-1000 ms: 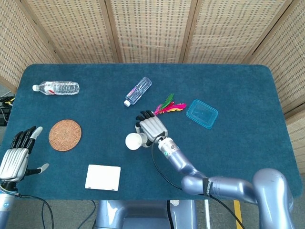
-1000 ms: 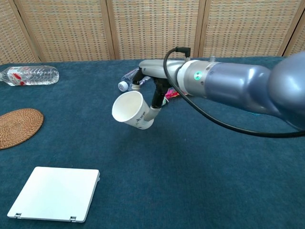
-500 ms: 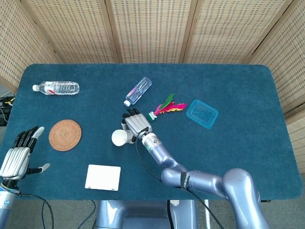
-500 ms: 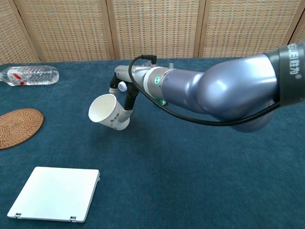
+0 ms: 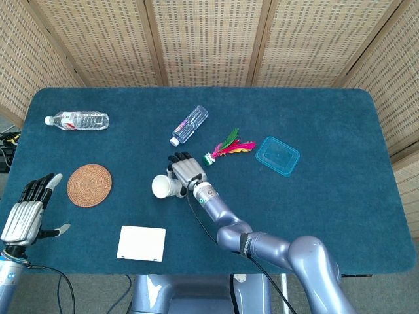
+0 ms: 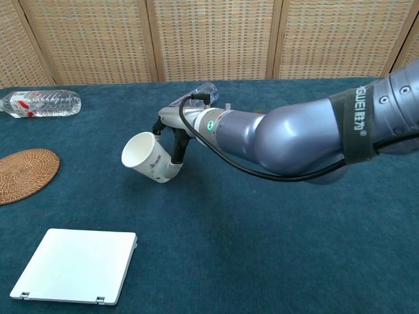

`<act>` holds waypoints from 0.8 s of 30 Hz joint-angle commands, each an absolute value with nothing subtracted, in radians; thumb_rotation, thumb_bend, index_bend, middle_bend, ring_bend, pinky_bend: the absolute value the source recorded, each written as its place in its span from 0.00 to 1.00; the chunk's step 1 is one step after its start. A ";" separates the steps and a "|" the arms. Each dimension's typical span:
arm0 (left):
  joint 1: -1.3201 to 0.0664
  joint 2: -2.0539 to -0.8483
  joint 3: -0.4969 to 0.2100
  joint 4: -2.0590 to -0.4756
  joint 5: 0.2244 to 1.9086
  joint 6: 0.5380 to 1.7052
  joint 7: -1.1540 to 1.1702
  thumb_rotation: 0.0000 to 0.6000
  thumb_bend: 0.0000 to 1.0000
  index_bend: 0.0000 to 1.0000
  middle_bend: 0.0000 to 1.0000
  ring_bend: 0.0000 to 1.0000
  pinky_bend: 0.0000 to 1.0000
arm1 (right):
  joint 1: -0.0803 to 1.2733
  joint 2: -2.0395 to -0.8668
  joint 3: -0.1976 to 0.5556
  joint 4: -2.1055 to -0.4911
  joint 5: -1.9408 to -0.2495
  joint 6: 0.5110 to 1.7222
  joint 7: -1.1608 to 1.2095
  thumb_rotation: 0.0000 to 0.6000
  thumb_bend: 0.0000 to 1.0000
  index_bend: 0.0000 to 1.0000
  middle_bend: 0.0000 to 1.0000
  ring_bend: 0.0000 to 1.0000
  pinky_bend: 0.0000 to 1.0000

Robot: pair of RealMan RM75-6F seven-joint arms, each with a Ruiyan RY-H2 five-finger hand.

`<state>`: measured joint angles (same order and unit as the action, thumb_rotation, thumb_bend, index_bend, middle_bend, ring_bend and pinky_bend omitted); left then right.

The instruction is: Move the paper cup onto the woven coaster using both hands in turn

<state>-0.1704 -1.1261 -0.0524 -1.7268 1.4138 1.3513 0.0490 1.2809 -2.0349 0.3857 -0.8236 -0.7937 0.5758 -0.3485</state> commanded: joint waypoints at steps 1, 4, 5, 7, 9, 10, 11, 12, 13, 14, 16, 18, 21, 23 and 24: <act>-0.170 -1.125 -0.053 -1.726 1.412 1.352 0.046 1.00 0.14 0.00 0.00 0.00 0.00 | 1.287 -2.042 0.373 -0.801 -0.809 0.583 -0.359 1.00 0.08 0.36 0.05 0.00 0.00; -0.170 -1.124 -0.053 -1.725 1.411 1.351 0.044 1.00 0.14 0.00 0.00 0.00 0.00 | 1.286 -2.039 0.367 -0.798 -0.817 0.597 -0.371 1.00 0.08 0.33 0.03 0.00 0.00; -0.169 -1.124 -0.052 -1.726 1.412 1.352 0.044 1.00 0.14 0.00 0.00 0.00 0.00 | 1.285 -2.037 0.364 -0.799 -0.816 0.600 -0.377 1.00 0.08 0.32 0.03 0.00 0.00; -0.169 -1.123 -0.052 -1.728 1.416 1.355 0.044 1.00 0.14 0.00 0.00 0.00 0.00 | 1.281 -2.030 0.357 -0.801 -0.813 0.605 -0.393 1.00 0.08 0.26 0.00 0.00 0.00; -0.168 -1.122 -0.051 -1.731 1.421 1.360 0.043 1.00 0.14 0.00 0.00 0.00 0.00 | 1.275 -2.021 0.347 -0.810 -0.804 0.610 -0.416 1.00 0.08 0.20 0.00 0.00 0.00; -0.166 -1.122 -0.051 -1.732 1.423 1.364 0.042 1.00 0.14 0.00 0.00 0.00 0.00 | 1.269 -2.011 0.343 -0.825 -0.794 0.615 -0.428 1.00 0.08 0.16 0.00 0.00 0.00; -0.166 -1.121 -0.051 -1.733 1.425 1.366 0.042 1.00 0.14 0.00 0.00 0.00 0.00 | 1.264 -2.003 0.341 -0.838 -0.788 0.619 -0.437 1.00 0.08 0.14 0.00 0.00 0.00; -0.165 -1.122 -0.050 -1.733 1.426 1.367 0.044 1.00 0.14 0.00 0.00 0.00 0.00 | 1.259 -1.994 0.338 -0.852 -0.783 0.626 -0.447 1.00 0.08 0.11 0.00 0.00 0.00; -0.165 -1.121 -0.050 -1.733 1.426 1.368 0.046 1.00 0.14 0.00 0.00 0.00 0.00 | 1.252 -1.982 0.332 -0.870 -0.779 0.635 -0.460 1.00 0.08 0.09 0.00 0.00 0.00; -0.165 -1.122 -0.050 -1.733 1.427 1.369 0.048 1.00 0.14 0.00 0.00 0.00 0.00 | 1.245 -1.968 0.327 -0.892 -0.775 0.645 -0.472 1.00 0.08 0.07 0.00 0.00 0.00; -0.165 -1.122 -0.049 -1.734 1.427 1.370 0.053 1.00 0.14 0.00 0.00 0.00 0.00 | 1.227 -1.935 0.318 -0.945 -0.765 0.675 -0.500 1.00 0.08 0.05 0.00 0.00 0.00; -0.165 -1.123 -0.049 -1.736 1.427 1.371 0.059 1.00 0.14 0.00 0.00 0.00 0.00 | 1.197 -1.885 0.304 -1.023 -0.753 0.728 -0.536 1.00 0.08 0.04 0.00 0.00 0.00; -0.164 -1.125 -0.048 -1.738 1.429 1.375 0.070 1.00 0.14 0.00 0.00 0.00 0.00 | 1.143 -1.805 0.278 -1.146 -0.741 0.817 -0.583 1.00 0.08 0.04 0.00 0.00 0.00; -0.163 -1.127 -0.049 -1.740 1.428 1.379 0.078 1.00 0.14 0.00 0.00 0.00 0.00 | 1.091 -1.738 0.257 -1.250 -0.747 0.894 -0.602 1.00 0.08 0.03 0.00 0.00 0.00; -0.163 -1.127 -0.048 -1.741 1.428 1.379 0.082 1.00 0.14 0.00 0.00 0.00 0.00 | 1.068 -1.710 0.247 -1.291 -0.753 0.925 -0.607 1.00 0.08 0.03 0.00 0.00 0.00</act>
